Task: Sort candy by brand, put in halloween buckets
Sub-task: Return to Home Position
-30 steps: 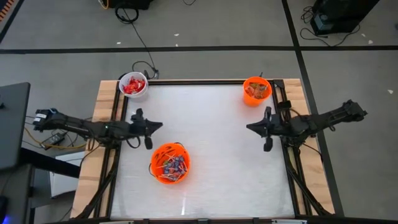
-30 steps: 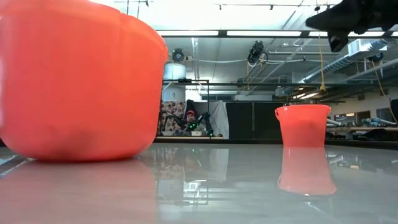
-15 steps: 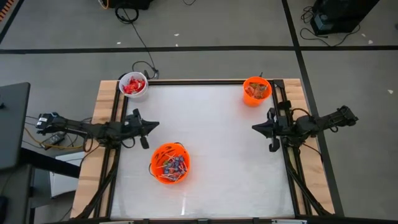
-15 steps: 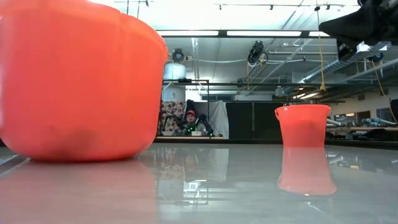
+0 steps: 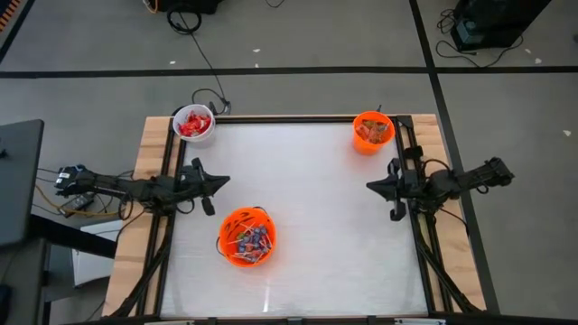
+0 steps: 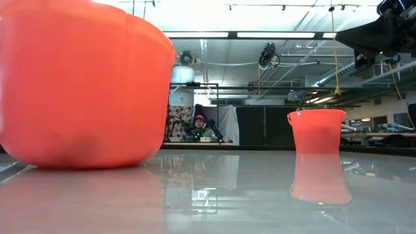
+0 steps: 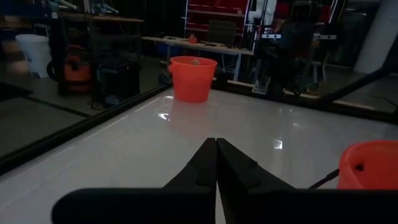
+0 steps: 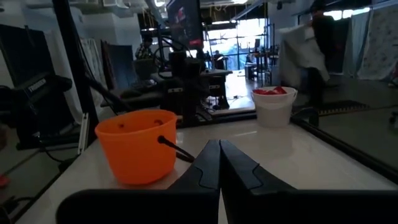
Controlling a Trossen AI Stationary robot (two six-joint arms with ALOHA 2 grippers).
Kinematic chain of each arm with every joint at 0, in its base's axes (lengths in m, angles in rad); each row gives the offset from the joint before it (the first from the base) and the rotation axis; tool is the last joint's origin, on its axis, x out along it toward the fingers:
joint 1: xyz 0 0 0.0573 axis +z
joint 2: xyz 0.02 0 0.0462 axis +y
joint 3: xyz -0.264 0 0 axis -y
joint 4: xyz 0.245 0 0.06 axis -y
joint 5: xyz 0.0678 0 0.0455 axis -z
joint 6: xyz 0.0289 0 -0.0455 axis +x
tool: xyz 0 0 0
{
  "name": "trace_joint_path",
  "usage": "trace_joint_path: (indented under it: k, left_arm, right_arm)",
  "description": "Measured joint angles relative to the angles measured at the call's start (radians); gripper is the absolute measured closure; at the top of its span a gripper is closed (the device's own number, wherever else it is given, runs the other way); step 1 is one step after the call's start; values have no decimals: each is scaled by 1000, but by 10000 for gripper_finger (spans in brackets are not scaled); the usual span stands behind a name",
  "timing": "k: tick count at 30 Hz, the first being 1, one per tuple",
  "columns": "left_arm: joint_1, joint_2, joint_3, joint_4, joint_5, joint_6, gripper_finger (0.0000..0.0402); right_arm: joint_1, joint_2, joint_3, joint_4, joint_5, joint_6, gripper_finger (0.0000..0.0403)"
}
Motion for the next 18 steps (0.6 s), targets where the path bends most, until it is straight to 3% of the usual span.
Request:
trace_joint_path:
  k: [18]
  left_arm:
    - [0,-120,0,-10,0,31,391]
  right_arm:
    - [-1,-30,-64,107,-2,47,392]
